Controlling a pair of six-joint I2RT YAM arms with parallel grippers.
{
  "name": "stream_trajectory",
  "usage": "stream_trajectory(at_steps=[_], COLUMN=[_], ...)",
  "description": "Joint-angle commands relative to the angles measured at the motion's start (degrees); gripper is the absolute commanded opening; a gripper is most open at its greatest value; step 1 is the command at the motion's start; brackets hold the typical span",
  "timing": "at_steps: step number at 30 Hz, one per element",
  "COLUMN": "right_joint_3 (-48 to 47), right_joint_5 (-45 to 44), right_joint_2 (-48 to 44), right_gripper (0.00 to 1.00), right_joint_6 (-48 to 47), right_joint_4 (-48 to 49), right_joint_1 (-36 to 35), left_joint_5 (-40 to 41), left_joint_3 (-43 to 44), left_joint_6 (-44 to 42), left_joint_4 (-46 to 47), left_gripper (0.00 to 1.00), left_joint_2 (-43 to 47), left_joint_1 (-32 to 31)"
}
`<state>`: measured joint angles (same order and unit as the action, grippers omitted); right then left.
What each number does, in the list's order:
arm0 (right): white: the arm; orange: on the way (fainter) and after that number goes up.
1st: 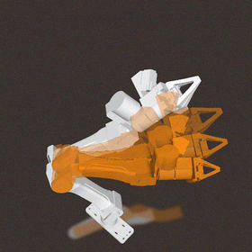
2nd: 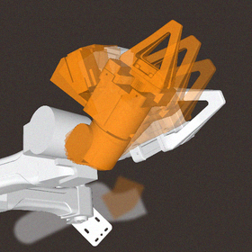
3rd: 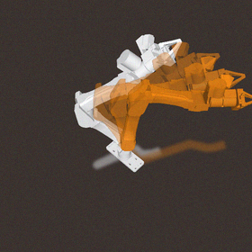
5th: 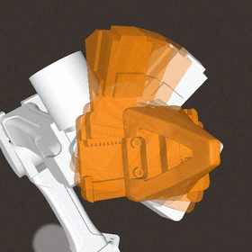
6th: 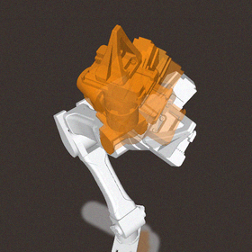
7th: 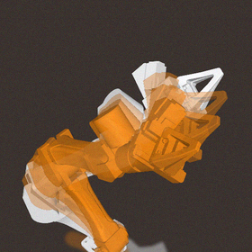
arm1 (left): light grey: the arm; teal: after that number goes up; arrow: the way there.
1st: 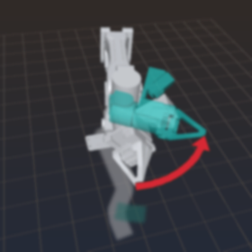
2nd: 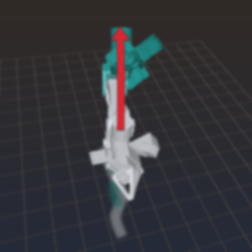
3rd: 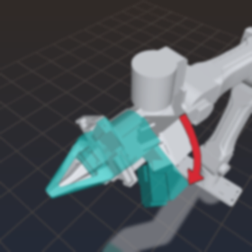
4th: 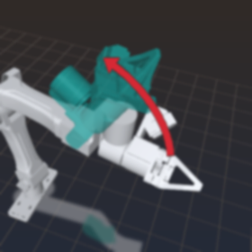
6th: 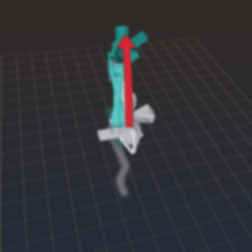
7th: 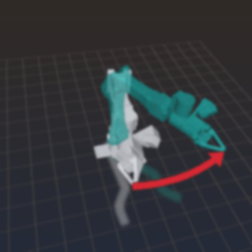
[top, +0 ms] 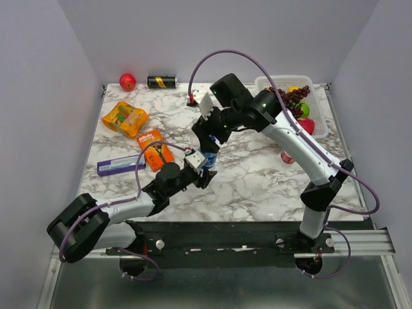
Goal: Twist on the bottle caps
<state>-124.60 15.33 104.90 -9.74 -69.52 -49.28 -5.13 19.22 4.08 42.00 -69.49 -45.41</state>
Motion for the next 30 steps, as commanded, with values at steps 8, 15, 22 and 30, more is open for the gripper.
stream_trajectory(at_steps=[8, 15, 22, 30], right_joint_3=[-7.9, 13.4, 18.0, 25.9], right_joint_5=[0.2, 13.7, 18.3, 19.5], right_joint_2=[-4.6, -20.7, -24.7, -28.4], right_gripper=[0.87, 0.83, 0.82, 0.79], right_joint_6=[-10.1, -37.2, -54.0, -73.2], right_joint_4=[0.1, 1.2, -4.8, -9.5], right_joint_1=[-0.7, -0.4, -0.3, -1.2], left_joint_5=[-4.4, -14.7, -22.4, -24.7], left_joint_3=[4.0, 1.5, 1.0, 2.4], left_joint_6=[-0.8, -10.5, -18.0, -23.0], left_joint_4=[1.3, -1.0, -12.0, -19.7], left_gripper=[0.00, 0.00, 0.00, 0.00], left_joint_2=[-2.6, 0.1, 4.3, 5.9], left_joint_1=[-0.3, 0.1, 0.5, 0.4])
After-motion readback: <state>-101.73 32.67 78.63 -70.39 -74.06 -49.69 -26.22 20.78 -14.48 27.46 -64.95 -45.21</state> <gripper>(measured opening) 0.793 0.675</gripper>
